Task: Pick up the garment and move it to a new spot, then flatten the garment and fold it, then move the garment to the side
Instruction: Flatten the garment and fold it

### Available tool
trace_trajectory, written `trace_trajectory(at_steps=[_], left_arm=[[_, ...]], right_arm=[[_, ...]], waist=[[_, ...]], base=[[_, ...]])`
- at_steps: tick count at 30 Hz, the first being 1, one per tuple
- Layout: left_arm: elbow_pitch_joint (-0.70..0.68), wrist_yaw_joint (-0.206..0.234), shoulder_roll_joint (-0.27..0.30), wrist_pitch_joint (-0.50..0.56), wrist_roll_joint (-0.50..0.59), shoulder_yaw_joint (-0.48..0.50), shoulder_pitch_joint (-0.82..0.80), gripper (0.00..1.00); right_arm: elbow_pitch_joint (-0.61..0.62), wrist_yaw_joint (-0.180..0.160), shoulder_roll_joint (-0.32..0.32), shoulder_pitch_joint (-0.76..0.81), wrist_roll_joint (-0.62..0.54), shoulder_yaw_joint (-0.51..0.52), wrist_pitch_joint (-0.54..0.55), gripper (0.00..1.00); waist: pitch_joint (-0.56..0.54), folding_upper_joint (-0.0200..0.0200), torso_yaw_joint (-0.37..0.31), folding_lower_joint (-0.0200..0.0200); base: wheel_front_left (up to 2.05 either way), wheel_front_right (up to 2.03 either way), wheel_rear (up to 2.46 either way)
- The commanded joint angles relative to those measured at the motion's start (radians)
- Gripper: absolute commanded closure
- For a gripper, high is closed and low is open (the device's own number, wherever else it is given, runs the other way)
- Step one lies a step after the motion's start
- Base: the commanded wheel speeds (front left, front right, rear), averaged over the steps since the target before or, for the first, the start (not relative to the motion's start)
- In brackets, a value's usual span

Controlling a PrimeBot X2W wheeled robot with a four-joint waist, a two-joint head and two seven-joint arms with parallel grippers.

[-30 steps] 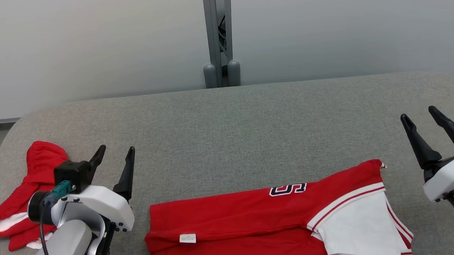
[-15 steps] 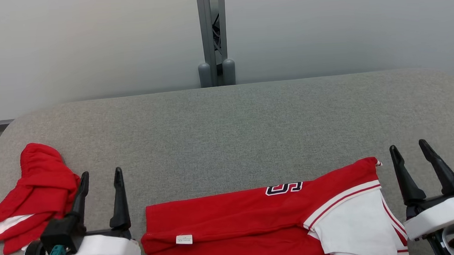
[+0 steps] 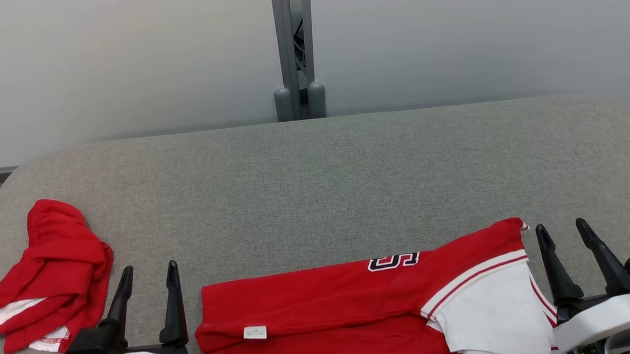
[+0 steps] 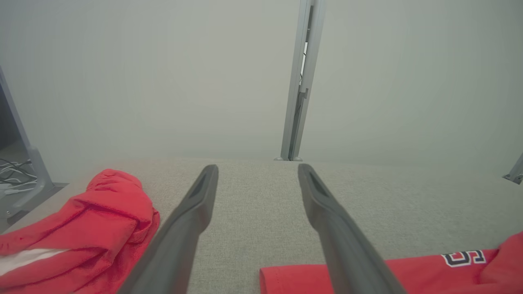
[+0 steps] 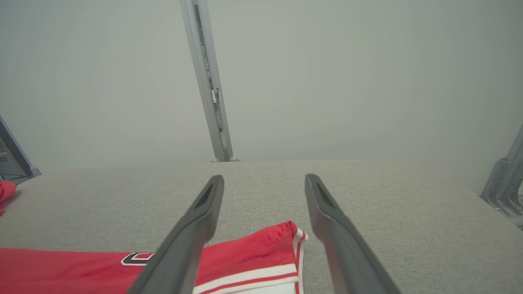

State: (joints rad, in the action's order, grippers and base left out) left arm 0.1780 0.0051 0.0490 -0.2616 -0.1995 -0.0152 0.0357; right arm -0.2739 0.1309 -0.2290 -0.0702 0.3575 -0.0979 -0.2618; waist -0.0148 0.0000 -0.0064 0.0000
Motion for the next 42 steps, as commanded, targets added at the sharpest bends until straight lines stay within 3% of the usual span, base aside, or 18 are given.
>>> trace_trajectory(at_steps=[1,9,16,27,34,42], left_arm=[[-0.001,-0.003,0.004,-0.004,-0.008,-0.001,-0.016,0.0],[0.015,-0.02,0.004,-0.004,-0.012,-0.018,-0.023,0.0],[0.03,-0.035,0.004,-0.004,0.003,-0.023,-0.035,0.0],[0.033,-0.061,0.004,-0.004,0.041,-0.033,-0.069,0.0],[0.013,-0.056,0.004,-0.004,0.039,-0.047,-0.072,0.0],[0.014,-0.062,0.004,-0.004,0.046,-0.053,-0.082,0.0]], right_arm=[[-0.009,0.0,-0.006,0.006,0.0,0.004,-0.004,0.0],[-0.22,0.0,0.006,-0.02,0.089,0.012,0.0,0.0],[-0.376,0.0,-0.017,-0.081,0.25,-0.073,0.019,0.0],[-0.59,0.0,-0.053,-0.174,0.351,-0.229,0.003,0.0],[-0.657,0.0,-0.033,-0.202,0.43,-0.317,0.008,0.0],[-0.631,0.003,-0.017,-0.221,0.536,-0.446,0.033,0.0]], waist=[[0.003,0.0,0.002,0.0],[0.023,0.0,0.014,0.0],[0.047,0.0,0.028,0.0],[0.074,0.0,0.054,0.0],[0.08,0.0,0.062,0.0],[0.084,0.0,0.063,0.0]], base=[[0.0,0.0,0.0],[0.0,0.0,0.0],[0.0,0.0,0.0],[0.0,0.0,0.0],[0.0,0.0,0.0],[0.0,0.0,0.0]])
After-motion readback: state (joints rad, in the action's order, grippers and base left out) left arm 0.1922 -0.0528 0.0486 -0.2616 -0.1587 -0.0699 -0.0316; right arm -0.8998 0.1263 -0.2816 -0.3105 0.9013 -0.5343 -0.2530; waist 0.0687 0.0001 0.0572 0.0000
